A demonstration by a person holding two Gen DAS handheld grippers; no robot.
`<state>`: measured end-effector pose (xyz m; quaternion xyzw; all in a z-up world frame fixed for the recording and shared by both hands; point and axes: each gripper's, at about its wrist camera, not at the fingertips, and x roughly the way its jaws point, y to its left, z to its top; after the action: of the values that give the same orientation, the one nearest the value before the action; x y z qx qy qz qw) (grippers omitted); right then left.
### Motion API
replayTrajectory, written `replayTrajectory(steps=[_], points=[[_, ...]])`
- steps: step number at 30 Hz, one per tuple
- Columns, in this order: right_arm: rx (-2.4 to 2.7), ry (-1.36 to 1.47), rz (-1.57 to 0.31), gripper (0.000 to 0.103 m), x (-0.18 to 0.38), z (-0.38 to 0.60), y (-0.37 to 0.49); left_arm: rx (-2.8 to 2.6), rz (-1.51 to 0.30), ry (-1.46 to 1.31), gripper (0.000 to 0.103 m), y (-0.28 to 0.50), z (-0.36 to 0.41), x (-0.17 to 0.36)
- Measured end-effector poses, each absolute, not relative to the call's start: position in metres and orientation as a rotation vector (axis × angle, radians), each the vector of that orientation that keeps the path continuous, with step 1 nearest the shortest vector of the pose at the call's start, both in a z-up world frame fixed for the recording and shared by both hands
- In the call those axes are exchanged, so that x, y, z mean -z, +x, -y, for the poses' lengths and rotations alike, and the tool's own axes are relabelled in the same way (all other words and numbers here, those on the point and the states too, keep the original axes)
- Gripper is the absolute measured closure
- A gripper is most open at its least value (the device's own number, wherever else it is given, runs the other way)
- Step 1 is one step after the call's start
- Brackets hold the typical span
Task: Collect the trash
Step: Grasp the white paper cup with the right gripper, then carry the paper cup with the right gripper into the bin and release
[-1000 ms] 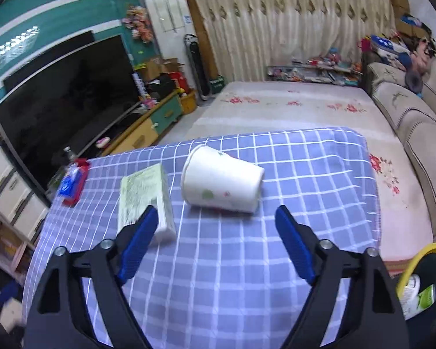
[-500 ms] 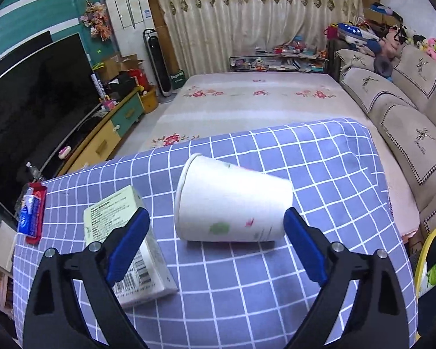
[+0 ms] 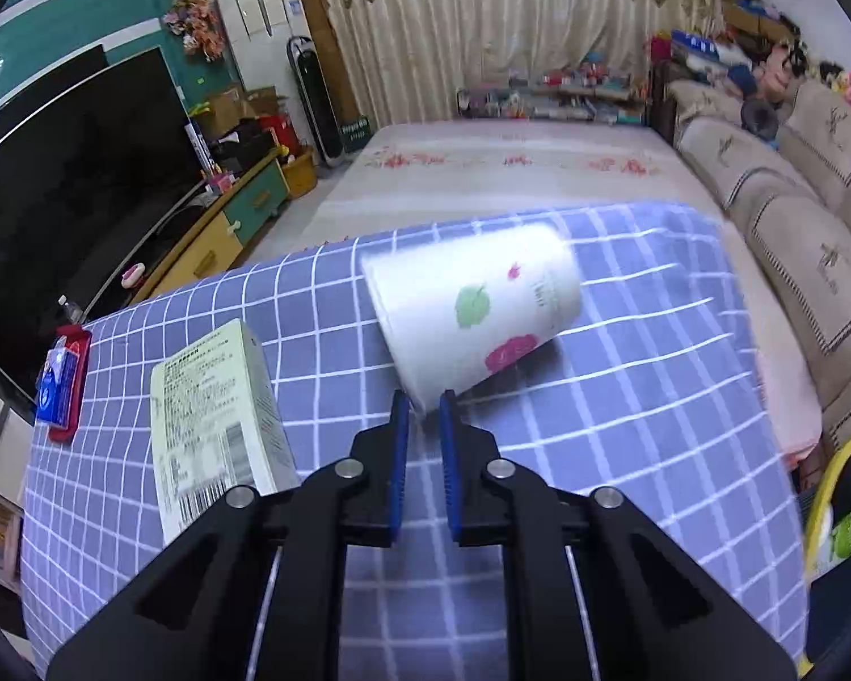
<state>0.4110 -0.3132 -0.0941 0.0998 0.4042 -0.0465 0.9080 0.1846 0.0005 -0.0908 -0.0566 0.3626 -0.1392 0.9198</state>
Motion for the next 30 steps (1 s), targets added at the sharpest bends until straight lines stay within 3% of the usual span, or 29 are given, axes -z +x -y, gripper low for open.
replayTrajectory(steps=[4, 11, 12, 14, 15, 21, 26, 30], points=[[0.081, 0.190, -0.822, 0.103, 0.089, 0.325, 0.399, 0.291, -0.751, -0.135, 0.010, 0.187, 0.001, 0.094], [0.147, 0.162, -0.800, 0.102, 0.092, 0.334, 0.391, 0.297, -0.754, -0.123, 0.010, 0.188, 0.004, 0.095], [0.170, 0.156, -0.792, 0.099, 0.093, 0.334, 0.392, 0.297, -0.753, -0.126, 0.010, 0.189, 0.003, 0.095], [0.211, 0.135, -0.772, 0.056, 0.095, 0.332, 0.394, 0.297, -0.753, -0.133, 0.010, 0.189, 0.002, 0.096], [0.217, 0.131, -0.762, 0.051, 0.096, 0.332, 0.395, 0.297, -0.754, -0.133, 0.010, 0.189, 0.001, 0.096], [0.222, 0.125, -0.779, 0.050, 0.099, 0.324, 0.405, 0.297, -0.769, -0.122, 0.010, 0.191, 0.004, 0.101], [0.209, 0.085, -0.689, 0.028, 0.083, 0.295, 0.395, 0.294, -0.773, -0.136, 0.010, 0.195, 0.001, 0.105], [0.291, 0.043, -0.714, 0.023, 0.088, 0.282, 0.416, 0.298, -0.776, -0.138, 0.010, 0.195, 0.000, 0.107]])
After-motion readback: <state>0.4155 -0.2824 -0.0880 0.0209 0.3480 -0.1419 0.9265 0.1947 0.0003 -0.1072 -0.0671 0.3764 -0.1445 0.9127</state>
